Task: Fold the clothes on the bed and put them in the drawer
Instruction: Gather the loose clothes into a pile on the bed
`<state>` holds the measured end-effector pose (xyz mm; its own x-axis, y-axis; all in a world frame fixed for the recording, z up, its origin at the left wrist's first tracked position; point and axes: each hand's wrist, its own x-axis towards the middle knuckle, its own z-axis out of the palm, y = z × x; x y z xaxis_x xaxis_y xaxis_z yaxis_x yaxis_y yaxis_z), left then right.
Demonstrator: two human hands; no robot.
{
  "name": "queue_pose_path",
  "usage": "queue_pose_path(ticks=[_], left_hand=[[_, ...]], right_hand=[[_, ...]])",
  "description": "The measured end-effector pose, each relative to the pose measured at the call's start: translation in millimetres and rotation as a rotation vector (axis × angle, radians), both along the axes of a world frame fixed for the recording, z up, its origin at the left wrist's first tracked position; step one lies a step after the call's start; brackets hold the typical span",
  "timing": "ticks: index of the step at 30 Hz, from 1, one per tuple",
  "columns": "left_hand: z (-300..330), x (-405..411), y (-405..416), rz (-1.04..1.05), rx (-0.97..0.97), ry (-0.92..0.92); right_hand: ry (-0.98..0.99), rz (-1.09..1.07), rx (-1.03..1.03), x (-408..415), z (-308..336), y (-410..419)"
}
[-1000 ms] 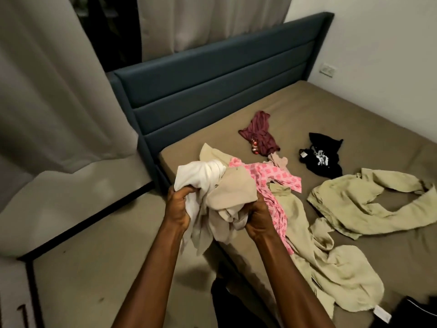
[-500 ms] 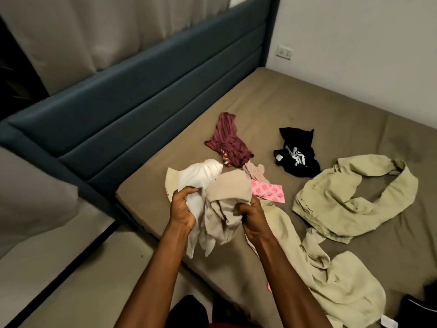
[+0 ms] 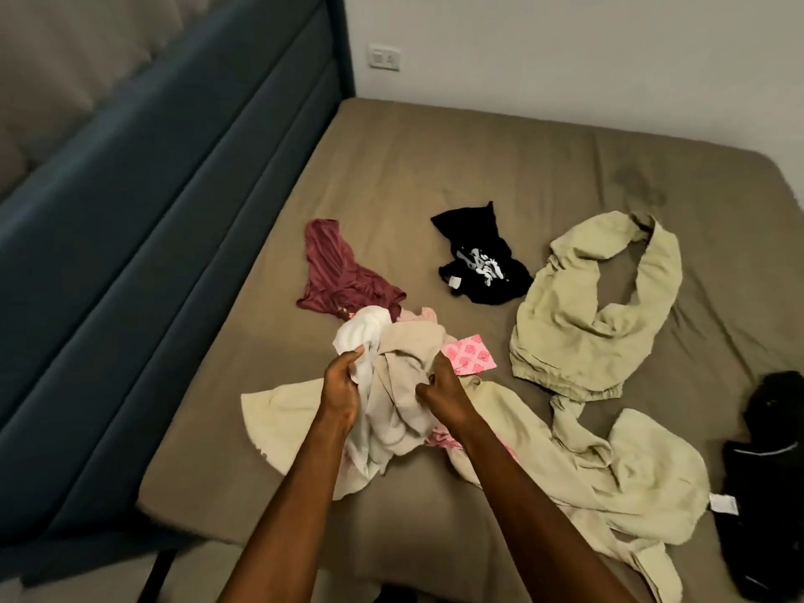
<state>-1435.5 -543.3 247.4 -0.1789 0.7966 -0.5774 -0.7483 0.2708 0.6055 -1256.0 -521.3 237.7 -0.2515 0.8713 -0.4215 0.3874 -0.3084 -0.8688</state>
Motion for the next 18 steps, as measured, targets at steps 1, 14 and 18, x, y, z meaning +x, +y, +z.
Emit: queue_pose_path(ticks=[1, 14, 18], left_hand=[[-10.1, -4.2, 9.7, -0.12, -0.052, 0.114], [-79.8, 49.8, 30.6, -0.616, -0.086, 0.703], [-74.3, 88.1, 41.1, -0.692, -0.03, 0.712]], right_hand=[[-0.065, 0.048, -0.003, -1.9, -11.2, 7.8], [-0.267, -0.136, -0.099, 37.9, -66.4, 4.2], [-0.344, -0.207, -0.093, 87.0, -74.5, -4.1]])
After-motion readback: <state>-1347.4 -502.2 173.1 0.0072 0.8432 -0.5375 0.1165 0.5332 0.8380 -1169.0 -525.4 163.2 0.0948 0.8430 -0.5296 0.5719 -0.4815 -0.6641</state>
